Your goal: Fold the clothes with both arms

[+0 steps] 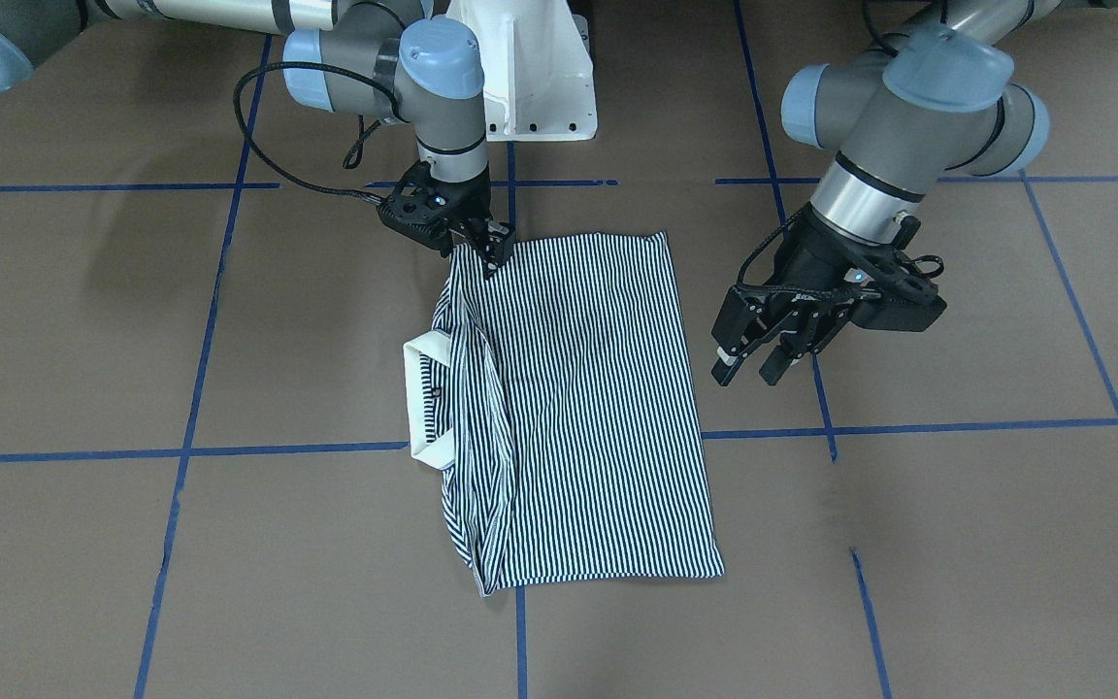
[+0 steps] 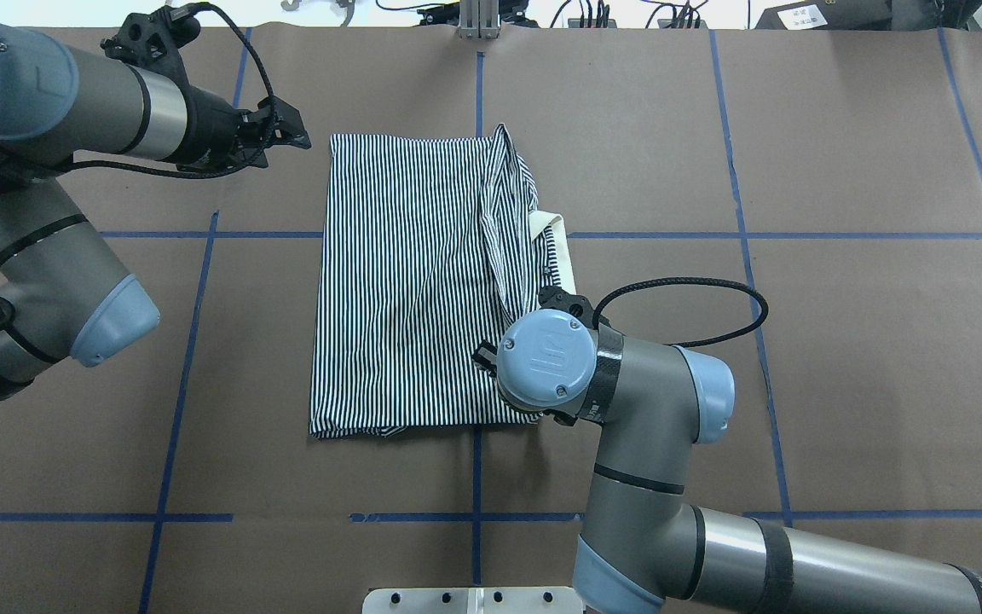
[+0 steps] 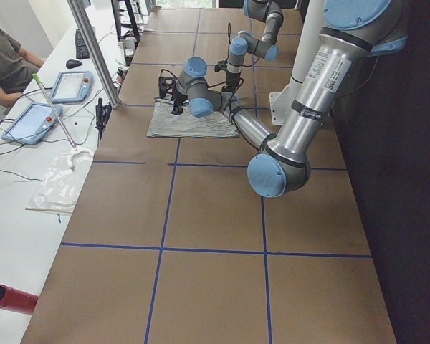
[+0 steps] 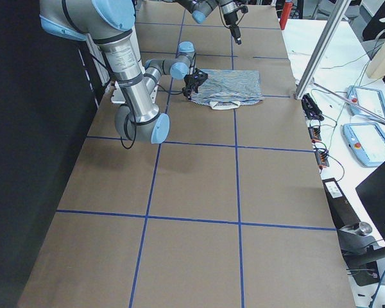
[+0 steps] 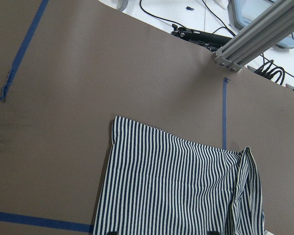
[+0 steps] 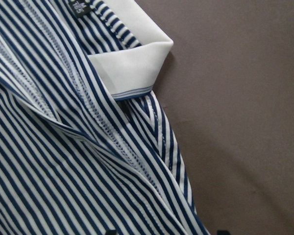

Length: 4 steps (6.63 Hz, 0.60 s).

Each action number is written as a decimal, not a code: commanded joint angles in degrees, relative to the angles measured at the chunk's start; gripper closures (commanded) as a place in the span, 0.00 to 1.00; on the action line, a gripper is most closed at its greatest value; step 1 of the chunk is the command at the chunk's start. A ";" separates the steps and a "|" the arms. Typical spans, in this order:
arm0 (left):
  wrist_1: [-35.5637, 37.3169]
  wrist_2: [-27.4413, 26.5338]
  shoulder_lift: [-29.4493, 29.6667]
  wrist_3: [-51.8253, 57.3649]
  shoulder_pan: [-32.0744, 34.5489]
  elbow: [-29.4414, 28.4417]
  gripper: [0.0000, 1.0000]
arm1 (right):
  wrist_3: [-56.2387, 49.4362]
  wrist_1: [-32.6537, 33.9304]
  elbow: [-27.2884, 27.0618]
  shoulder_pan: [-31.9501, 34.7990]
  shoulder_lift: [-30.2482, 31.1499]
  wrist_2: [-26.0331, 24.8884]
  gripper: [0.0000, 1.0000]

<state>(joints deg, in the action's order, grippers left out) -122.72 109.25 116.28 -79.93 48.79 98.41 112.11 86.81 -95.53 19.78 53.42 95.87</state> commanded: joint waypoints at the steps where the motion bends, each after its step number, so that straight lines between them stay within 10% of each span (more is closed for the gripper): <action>1: 0.03 0.00 0.00 -0.13 0.08 0.03 0.32 | 3.20 -5.32 3.24 0.53 -0.16 0.36 0.26; 2: 0.03 0.00 0.00 -0.13 -0.01 0.03 0.32 | 3.20 -4.98 2.89 0.53 0.36 0.54 0.30; 3: 0.03 0.00 0.00 -0.13 -0.01 0.03 0.32 | 3.12 -4.46 2.19 0.61 0.46 0.89 0.80; 4: 0.03 0.00 0.09 -0.22 -0.01 0.03 0.32 | 2.85 -2.89 1.14 0.62 0.54 1.59 1.00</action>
<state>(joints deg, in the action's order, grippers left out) -122.70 109.25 116.30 -80.09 48.79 98.43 115.15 82.66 -93.41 20.35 53.83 96.82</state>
